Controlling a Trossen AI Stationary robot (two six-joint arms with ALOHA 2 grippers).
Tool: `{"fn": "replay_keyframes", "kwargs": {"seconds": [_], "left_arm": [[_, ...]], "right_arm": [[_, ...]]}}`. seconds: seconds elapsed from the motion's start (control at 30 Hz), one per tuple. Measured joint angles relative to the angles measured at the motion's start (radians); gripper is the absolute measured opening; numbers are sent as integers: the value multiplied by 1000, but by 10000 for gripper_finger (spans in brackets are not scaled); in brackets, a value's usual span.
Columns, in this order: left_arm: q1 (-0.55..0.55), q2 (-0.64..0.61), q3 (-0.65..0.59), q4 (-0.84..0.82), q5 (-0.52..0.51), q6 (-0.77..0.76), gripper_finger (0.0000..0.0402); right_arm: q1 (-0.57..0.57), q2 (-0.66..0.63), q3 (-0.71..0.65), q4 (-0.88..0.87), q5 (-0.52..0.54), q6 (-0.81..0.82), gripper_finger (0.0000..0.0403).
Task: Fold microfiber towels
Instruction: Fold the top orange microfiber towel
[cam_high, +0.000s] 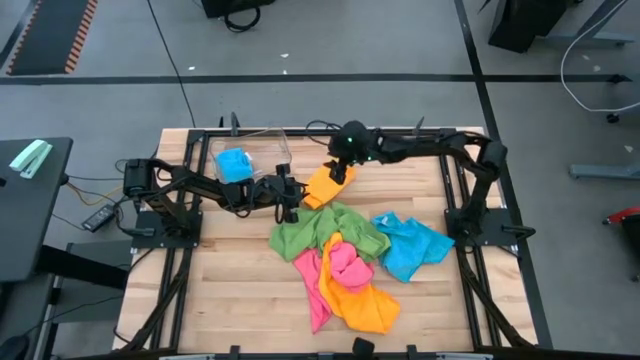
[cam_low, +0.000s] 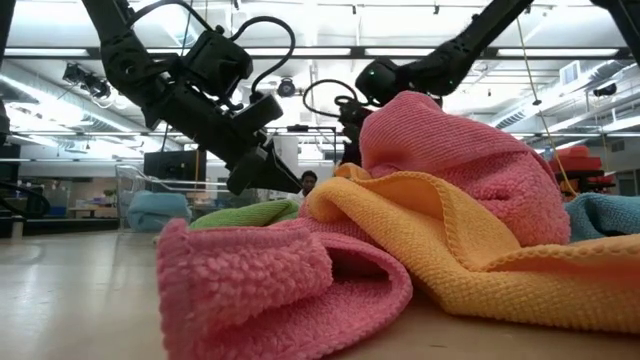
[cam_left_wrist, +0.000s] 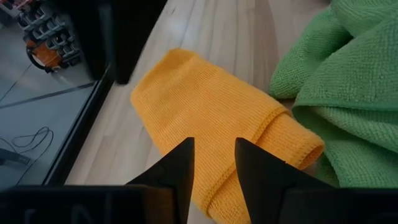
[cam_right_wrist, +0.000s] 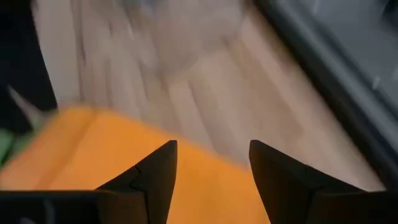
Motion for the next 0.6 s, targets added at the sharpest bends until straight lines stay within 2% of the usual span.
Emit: {"fn": "replay_keyframes", "kwargs": {"seconds": [0.07,0.17,0.3,0.6], "left_arm": [[0,0,0,0,0,-1,128],[0,0,0,0,0,0,127],[0,0,0,3,0,0,121],[0,0,0,6,-1,1,125]], "right_arm": [[13,-1,-61,123,30,8,209],[20,-1,-133,208,66,55,209],[19,-1,-199,223,137,129,209],[26,56,-280,276,199,228,194]]}}
